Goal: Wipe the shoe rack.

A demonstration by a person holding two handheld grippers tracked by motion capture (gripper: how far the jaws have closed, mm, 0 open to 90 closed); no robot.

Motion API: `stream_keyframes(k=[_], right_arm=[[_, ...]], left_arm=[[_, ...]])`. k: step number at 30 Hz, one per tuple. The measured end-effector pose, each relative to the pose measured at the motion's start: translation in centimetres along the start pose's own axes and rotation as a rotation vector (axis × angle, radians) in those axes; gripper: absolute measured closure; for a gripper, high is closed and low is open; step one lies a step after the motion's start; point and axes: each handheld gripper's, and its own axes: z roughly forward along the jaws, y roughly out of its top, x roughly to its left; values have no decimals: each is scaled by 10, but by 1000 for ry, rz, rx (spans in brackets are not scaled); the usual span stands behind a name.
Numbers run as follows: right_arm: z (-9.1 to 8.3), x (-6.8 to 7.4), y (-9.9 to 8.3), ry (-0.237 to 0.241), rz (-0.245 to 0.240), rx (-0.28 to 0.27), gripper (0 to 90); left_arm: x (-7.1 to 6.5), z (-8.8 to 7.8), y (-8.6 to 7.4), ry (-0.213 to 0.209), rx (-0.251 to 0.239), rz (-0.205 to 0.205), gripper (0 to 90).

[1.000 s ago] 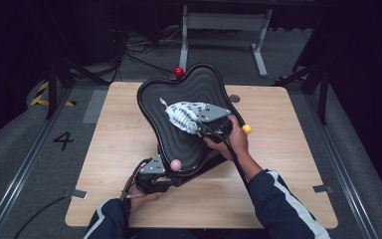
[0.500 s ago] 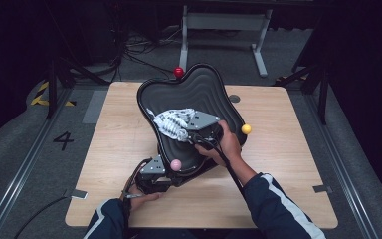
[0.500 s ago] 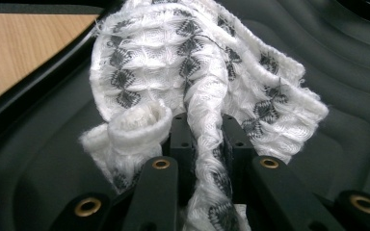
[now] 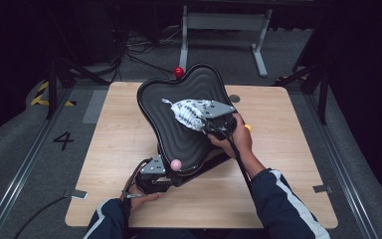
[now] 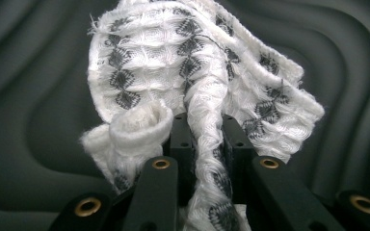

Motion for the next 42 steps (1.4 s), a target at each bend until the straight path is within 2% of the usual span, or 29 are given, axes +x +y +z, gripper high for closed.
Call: stream_keyframes(k=[3, 8, 13, 16, 20, 22, 27, 32, 35, 36, 38, 42], right_arm=[[-2, -12, -7, -38, 13, 21, 792], [-6, -32, -21, -79, 64, 50, 792], [-10, -47, -33, -134, 87, 83, 791], [-12, -54, -39, -133, 116, 74, 792], [-13, -55, -42, -141, 122, 73, 793], [-13, -53, -42, -137, 118, 70, 793], [-13, -39, -38, -84, 92, 48, 793], [-12, -19, -31, -41, 62, 21, 793], [-11, -4, -26, -1, 53, -3, 793], [-11, 6, -23, 16, 39, -13, 793], [-10, 9, -22, 24, 31, -17, 793], [-10, 27, -15, 62, 4, -35, 793]], left_arm=[[0, 0, 0, -1, 0, 3, 720], [0, 0, 0, 0, 1, 3, 720], [0, 0, 0, 1, 1, 0, 720], [0, 1, 0, 0, 2, -1, 720], [0, 1, 0, -1, 2, -2, 719], [0, 1, 0, -1, 3, -2, 720], [0, 2, 0, -2, 3, -3, 720], [0, 2, 1, 2, 9, 7, 720], [0, 2, 1, 2, 12, 10, 720], [0, 3, 1, 3, 10, 6, 720], [0, 3, 1, 4, 10, 7, 720], [-1, 3, 1, 5, 11, 7, 721]])
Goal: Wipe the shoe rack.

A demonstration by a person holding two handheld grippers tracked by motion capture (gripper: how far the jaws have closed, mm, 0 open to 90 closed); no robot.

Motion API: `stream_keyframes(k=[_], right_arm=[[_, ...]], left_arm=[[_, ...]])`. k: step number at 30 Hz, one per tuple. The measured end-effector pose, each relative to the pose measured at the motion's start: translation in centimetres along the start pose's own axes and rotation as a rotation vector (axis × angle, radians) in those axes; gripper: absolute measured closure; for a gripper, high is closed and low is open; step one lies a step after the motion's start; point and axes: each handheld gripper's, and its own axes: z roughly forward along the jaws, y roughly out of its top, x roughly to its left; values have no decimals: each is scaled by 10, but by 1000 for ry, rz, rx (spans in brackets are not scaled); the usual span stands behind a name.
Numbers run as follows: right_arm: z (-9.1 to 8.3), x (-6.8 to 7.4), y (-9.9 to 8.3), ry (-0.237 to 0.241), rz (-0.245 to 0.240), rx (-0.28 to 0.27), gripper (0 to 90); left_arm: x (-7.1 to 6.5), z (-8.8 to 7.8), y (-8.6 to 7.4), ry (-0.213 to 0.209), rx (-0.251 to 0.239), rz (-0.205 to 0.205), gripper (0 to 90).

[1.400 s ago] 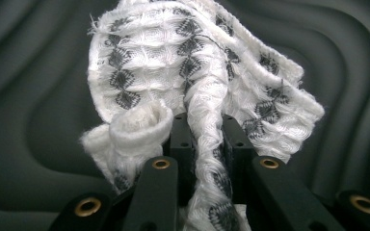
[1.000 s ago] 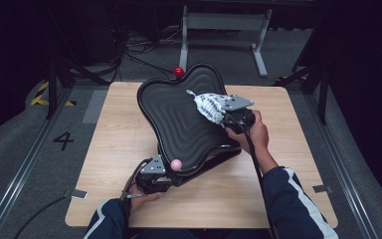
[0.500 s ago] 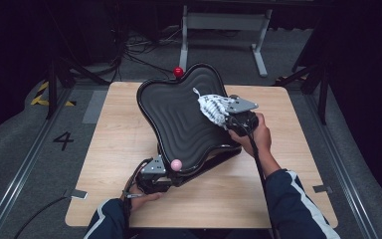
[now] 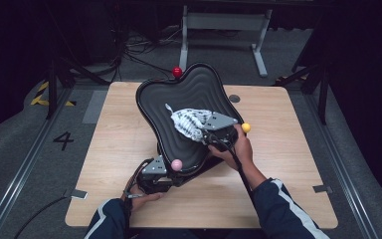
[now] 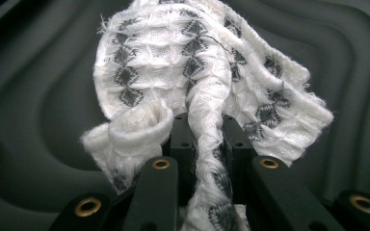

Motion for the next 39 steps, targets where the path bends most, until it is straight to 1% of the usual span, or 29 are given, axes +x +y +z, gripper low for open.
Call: stream_keyframes(k=[3, 5, 8, 11, 13, 15, 16, 18, 19, 20, 21, 22, 24, 27, 29, 33, 35, 37, 39], right_arm=[[1, 11, 4, 21, -19, -9, 793], [2, 19, 7, 41, -27, -18, 793], [2, 32, 11, 75, -50, -31, 792], [3, 41, 14, 93, -68, -37, 792], [3, 45, 15, 88, -84, -37, 792], [3, 45, 15, 86, -87, -39, 792], [3, 40, 14, 93, -71, -42, 793], [4, 38, 14, 88, -68, -41, 793], [4, 36, 13, 78, -67, -38, 793], [4, 30, 11, 64, -57, -33, 794], [4, 30, 11, 64, -57, -33, 794], [3, 26, 10, 64, -48, -30, 794], [2, 20, 8, 48, -37, -21, 794], [0, 8, 2, 14, -26, -6, 794], [-2, -1, -3, -22, -18, 7, 794], [-5, -17, -12, -75, 3, 33, 794], [-7, -27, -17, -97, 24, 45, 794], [-9, -38, -24, -129, 52, 64, 794], [-12, -47, -30, -148, 80, 70, 794]], left_arm=[[0, 0, 0, -1, 0, -2, 721], [0, 0, 0, -1, 2, -3, 720], [0, 0, 0, -2, 0, -2, 720], [0, 0, 0, -1, 1, -2, 719], [0, 1, -1, -1, -2, -3, 720], [0, 1, -1, 0, -4, -5, 719], [0, 1, -1, 0, -3, -6, 719], [0, 1, -1, 0, -4, -5, 719], [0, 1, -1, 0, -2, -6, 719], [0, 1, -1, 1, -2, -6, 718], [0, 1, -1, 1, 0, -6, 718], [0, 1, -1, 2, -2, -2, 718], [0, 1, -1, 0, 0, -5, 718], [0, 1, -1, 2, 5, -4, 718], [0, 1, -1, 1, 6, -8, 717], [0, 2, -1, 1, 7, -8, 716], [0, 2, -1, 1, 8, -8, 716], [0, 2, -1, 2, 9, -8, 716], [0, 2, -1, 4, 14, -7, 716]])
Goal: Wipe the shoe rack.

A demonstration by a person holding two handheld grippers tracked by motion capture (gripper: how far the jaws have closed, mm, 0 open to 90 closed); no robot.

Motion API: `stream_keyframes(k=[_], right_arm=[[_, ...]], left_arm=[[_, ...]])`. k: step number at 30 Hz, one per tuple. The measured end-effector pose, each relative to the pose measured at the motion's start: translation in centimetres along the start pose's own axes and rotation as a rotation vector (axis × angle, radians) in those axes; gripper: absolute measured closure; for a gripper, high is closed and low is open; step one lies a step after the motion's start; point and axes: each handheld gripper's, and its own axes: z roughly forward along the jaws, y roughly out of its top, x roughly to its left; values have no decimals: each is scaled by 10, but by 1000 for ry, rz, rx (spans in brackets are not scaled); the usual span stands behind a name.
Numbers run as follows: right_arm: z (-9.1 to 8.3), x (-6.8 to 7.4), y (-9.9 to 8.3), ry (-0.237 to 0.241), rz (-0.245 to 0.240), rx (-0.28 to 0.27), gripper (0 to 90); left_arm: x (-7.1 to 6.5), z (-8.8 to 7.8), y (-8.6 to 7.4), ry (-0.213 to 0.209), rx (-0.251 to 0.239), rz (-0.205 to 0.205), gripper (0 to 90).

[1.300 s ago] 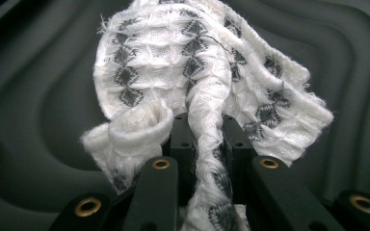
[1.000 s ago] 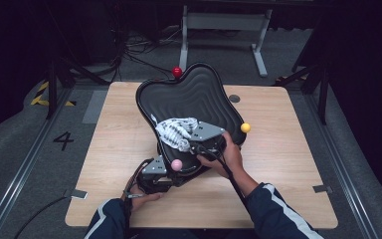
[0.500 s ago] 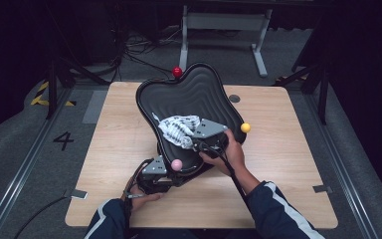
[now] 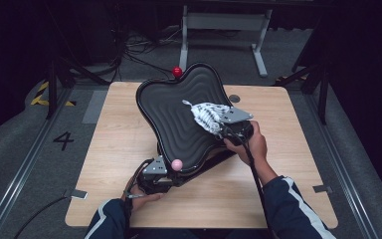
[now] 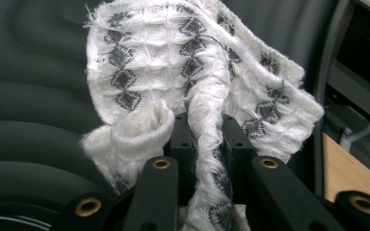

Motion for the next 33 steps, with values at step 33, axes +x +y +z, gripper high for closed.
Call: stream_keyframes(k=[33], right_arm=[[-9, 68, 14, 182, -141, -73, 791]], left_arm=[[-3, 6, 1, 9, 4, 12, 719]])
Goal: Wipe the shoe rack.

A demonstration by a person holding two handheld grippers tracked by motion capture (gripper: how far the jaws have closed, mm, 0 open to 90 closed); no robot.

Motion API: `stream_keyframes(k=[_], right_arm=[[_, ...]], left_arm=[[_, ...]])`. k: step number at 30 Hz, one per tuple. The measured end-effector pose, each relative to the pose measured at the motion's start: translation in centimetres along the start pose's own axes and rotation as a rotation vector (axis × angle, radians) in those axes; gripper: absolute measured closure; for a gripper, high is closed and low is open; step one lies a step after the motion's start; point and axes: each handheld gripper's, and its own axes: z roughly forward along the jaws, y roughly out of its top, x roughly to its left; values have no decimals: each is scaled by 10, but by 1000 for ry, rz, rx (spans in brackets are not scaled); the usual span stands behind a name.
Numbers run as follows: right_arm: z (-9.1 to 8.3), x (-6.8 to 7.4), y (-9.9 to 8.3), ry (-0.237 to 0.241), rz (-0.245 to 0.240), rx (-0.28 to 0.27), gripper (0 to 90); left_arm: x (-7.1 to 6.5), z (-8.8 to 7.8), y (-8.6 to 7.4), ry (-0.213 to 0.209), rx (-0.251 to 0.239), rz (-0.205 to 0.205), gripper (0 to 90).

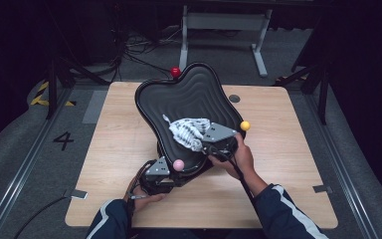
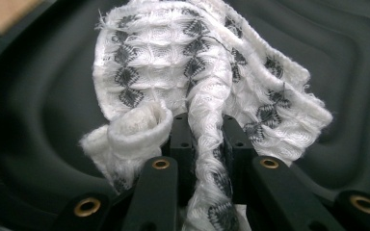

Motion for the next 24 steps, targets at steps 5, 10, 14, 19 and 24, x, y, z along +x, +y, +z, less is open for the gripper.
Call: stream_keyframes(k=[5, 10, 14, 19, 24], right_arm=[[2, 18, 9, 47, -50, -13, 790], [1, 12, 4, 51, -25, -17, 786], [-2, -3, -4, -9, 3, 3, 786], [-7, -30, -19, -101, 35, 64, 786], [-14, -55, -35, -169, 99, 114, 787]], left_arm=[[0, 0, 0, 2, 7, 2, 720], [0, 0, 0, 2, 8, 4, 721], [0, 0, 0, 3, 9, 5, 721], [-1, 1, 0, 4, 6, 4, 721], [0, 2, 1, 3, 5, 9, 722]])
